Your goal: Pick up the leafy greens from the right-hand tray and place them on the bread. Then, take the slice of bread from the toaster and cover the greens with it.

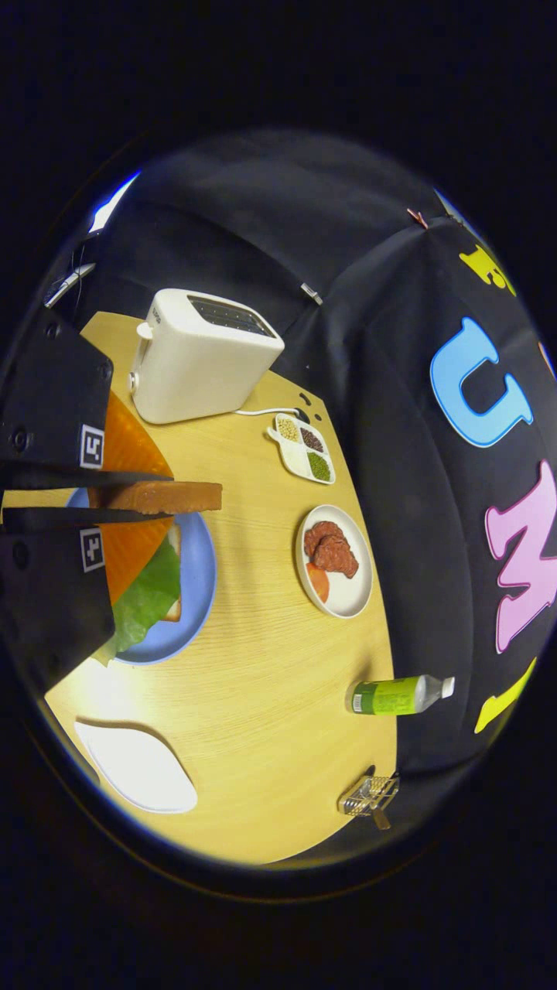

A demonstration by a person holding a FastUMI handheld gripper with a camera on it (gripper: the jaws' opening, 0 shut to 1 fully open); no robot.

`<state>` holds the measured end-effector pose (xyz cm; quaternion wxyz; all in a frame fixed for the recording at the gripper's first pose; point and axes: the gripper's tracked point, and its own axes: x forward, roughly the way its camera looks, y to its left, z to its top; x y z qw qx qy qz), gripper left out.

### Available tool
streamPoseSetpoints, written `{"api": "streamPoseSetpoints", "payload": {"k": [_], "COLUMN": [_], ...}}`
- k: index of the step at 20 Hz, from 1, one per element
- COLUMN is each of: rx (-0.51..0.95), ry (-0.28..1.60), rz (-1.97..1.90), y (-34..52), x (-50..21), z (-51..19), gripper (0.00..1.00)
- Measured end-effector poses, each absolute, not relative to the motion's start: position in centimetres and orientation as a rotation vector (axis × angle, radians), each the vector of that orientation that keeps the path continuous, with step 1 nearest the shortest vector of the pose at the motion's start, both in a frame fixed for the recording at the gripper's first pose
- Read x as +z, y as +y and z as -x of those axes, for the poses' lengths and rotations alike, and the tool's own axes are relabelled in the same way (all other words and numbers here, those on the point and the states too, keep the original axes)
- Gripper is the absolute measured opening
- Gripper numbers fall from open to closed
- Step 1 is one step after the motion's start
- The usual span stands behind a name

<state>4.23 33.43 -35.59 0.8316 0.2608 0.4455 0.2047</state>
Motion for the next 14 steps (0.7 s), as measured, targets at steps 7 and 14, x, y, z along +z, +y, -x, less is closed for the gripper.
{"api": "streamPoseSetpoints", "payload": {"k": [7, 14], "rx": [0.372, 0.338], "ry": [1.005, 1.026], "rz": [-0.474, -0.41], "y": [30.5, 28.6], "x": [-39.9, -40.9], "z": [-3.8, -3.3], "gripper": [0.22, 0.45]}}
